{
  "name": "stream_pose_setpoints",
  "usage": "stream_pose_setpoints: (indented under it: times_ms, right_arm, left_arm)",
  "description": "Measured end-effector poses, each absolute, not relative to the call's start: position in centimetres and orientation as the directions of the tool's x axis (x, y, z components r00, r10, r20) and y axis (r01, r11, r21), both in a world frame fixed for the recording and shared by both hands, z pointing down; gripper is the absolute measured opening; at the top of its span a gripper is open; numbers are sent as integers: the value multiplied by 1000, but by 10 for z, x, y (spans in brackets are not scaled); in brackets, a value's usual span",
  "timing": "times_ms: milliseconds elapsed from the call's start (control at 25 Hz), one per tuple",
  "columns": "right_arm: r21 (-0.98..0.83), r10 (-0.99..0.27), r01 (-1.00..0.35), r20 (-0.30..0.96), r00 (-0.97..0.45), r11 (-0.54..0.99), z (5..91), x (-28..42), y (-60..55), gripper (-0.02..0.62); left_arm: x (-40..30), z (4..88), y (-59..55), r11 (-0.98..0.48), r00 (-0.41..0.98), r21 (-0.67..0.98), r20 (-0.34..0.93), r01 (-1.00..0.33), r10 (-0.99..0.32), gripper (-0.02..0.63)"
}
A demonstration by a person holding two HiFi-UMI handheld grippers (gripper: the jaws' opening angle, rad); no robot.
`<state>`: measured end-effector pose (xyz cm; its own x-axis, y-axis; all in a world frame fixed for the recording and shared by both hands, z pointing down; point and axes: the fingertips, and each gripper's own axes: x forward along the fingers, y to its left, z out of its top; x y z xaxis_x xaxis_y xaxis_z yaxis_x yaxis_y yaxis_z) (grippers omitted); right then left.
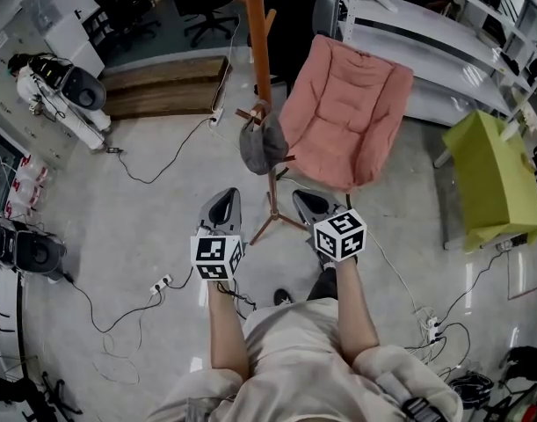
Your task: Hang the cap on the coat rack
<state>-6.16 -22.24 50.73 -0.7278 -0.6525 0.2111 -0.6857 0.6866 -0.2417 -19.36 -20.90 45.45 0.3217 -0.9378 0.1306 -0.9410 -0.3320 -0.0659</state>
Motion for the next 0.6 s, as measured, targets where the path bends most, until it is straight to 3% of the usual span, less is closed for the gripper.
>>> stream_pose_setpoints:
  times_ms: [600]
  right_arm:
    - [-242,-671,-714,245,-700,657,511,-51,-221,5]
  left_arm:
    - [-188,458,-208,-345,336,-50,135,-937,-932,8]
